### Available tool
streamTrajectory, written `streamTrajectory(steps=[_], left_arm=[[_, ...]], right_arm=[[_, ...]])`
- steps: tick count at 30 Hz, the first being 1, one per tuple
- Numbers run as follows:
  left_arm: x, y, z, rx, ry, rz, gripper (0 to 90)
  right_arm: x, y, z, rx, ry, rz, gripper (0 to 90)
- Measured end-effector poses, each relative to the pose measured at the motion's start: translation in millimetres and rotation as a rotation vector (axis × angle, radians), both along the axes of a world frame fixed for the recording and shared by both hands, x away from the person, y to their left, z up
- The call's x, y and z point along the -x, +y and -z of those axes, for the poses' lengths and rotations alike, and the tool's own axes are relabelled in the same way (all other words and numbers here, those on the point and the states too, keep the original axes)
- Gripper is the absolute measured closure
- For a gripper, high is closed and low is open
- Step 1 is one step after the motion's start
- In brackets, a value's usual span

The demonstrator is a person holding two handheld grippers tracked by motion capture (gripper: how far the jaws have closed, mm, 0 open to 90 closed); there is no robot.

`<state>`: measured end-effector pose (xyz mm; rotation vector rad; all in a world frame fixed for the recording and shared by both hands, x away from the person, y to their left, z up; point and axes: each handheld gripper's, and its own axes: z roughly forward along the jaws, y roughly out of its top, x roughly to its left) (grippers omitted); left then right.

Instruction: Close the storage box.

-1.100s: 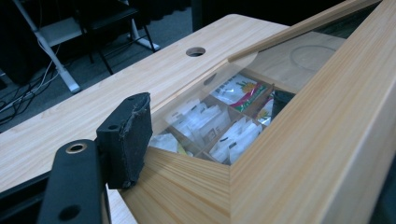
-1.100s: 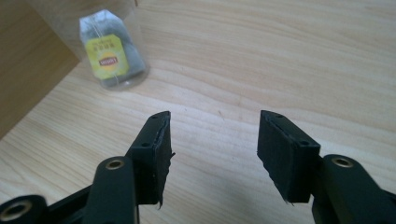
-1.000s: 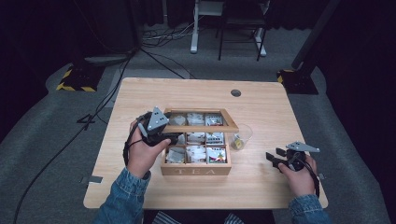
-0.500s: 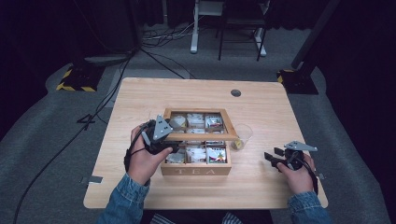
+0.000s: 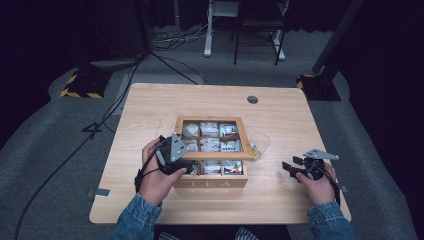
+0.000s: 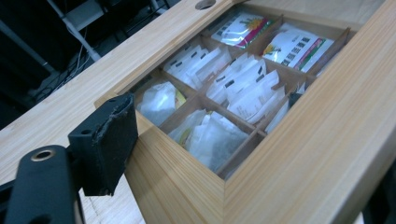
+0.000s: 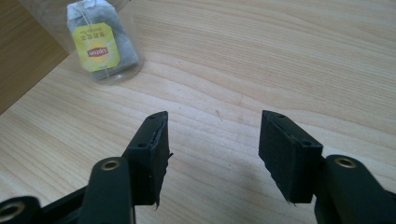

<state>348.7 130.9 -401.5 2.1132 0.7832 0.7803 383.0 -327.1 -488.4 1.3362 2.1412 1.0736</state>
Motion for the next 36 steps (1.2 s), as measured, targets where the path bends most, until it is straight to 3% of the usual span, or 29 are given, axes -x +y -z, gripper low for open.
streamTrajectory(steps=[16,20,21,22,25,36], left_arm=[[12.8,-3.5,8.9,-0.087,-0.008,-0.044,16.2],[16.0,-1.6,10.0,-0.091,-0.008,-0.061,15.9],[16.2,-0.1,9.9,-0.076,0.030,-0.081,16.0],[16.2,-0.1,9.9,-0.076,0.030,-0.081,15.9],[15.5,7.1,15.2,-0.021,0.078,-0.099,17.6],[20.2,12.6,20.7,-0.007,0.129,-0.094,20.9]], right_arm=[[-7.0,7.1,0.9,-0.004,0.005,-0.026,43.8],[-7.8,7.2,1.2,-0.004,0.002,-0.032,43.8],[-7.8,7.4,1.0,-0.004,0.002,-0.032,43.8],[-7.8,7.4,1.0,-0.004,0.002,-0.032,43.8],[-7.4,8.1,0.2,-0.004,0.001,-0.033,43.9],[-7.4,10.5,0.7,-0.008,0.011,-0.039,43.7]])
